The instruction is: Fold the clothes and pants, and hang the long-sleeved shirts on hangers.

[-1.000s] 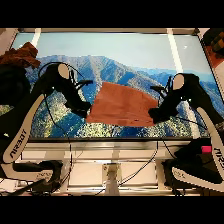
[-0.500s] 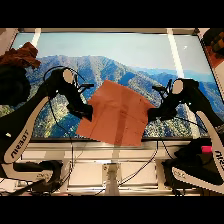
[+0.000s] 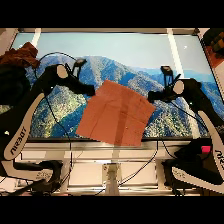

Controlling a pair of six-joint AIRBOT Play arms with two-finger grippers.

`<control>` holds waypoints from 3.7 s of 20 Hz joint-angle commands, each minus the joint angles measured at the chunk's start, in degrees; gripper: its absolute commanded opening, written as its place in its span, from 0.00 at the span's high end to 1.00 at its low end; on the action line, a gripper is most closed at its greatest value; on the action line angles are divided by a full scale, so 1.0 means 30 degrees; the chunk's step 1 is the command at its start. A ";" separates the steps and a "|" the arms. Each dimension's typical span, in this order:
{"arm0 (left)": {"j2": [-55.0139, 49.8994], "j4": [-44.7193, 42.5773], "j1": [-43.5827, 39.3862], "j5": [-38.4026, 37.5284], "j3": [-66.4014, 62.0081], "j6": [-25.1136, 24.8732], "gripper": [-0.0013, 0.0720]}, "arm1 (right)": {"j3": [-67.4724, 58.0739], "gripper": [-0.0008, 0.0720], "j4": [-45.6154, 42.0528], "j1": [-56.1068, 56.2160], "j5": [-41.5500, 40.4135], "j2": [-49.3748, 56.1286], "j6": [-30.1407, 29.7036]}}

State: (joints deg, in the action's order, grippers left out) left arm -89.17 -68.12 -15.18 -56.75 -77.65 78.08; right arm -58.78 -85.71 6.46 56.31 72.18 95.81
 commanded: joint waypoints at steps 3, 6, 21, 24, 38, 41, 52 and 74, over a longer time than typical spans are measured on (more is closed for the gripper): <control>-0.2455 0.5129 0.1304 0.3548 -0.1807 -0.2463 0.19 | 0.1217 0.38 -0.0007 -0.2186 -0.1421 0.0000 0.1792; -0.4852 0.6798 0.1443 0.1829 -0.4743 -0.4320 0.19 | 0.2433 0.69 0.1362 -0.2251 -0.2543 0.0000 0.1800; -0.7788 0.6725 0.1450 -0.0415 -0.7366 -0.4328 0.18 | 0.4218 0.58 0.8896 -0.2251 -0.3818 0.2718 0.0117; -0.8007 0.6732 0.1450 0.1122 -0.7366 -0.4320 0.18 | 0.4218 0.78 0.9296 -0.2259 -0.5595 0.2783 -0.0291; -0.9267 0.6717 0.1902 0.0678 -0.7359 -0.3169 0.26 | 0.1530 0.95 0.9821 -0.1450 -0.7446 0.4437 -0.1836; -0.9304 0.6725 0.1902 0.0699 -0.7359 -0.3169 0.33 | 0.1027 0.95 0.9821 -0.0576 -0.7686 0.4852 -0.1865; -0.8182 0.6951 0.2215 0.2951 -0.7417 -0.4371 0.96 | 0.0270 0.96 0.9792 0.0357 -1.0775 0.4983 -0.2266; -0.7431 0.6870 0.1523 0.9544 -0.7417 -0.4830 0.27 | -0.0918 0.59 0.7723 0.0175 -1.8170 0.4998 -0.2339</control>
State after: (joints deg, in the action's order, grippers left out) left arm -111.55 -47.46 -10.59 -28.27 -99.88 63.59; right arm -61.49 -58.65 7.35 3.18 87.18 88.88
